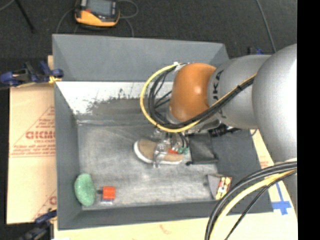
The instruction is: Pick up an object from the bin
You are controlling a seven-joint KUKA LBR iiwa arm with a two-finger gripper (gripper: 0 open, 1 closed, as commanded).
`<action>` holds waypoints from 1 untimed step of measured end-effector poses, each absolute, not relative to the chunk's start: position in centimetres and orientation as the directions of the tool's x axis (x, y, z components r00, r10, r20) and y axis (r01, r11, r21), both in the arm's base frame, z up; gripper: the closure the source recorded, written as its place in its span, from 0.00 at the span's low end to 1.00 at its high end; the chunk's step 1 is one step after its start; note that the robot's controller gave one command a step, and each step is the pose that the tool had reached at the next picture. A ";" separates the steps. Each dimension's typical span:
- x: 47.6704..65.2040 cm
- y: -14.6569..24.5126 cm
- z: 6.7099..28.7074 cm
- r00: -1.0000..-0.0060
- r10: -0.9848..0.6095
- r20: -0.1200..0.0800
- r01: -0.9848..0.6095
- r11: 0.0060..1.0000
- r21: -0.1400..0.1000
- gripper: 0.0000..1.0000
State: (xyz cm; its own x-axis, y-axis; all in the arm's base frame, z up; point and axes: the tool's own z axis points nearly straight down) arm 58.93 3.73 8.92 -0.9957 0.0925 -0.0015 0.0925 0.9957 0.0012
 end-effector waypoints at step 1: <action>59.0 3.7 10.4 -0.996 0.093 -0.001 0.093 0.996 0.001 1.00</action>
Offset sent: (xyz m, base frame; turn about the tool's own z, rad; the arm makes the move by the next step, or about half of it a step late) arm 0.0000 -0.0002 0.0424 0.0000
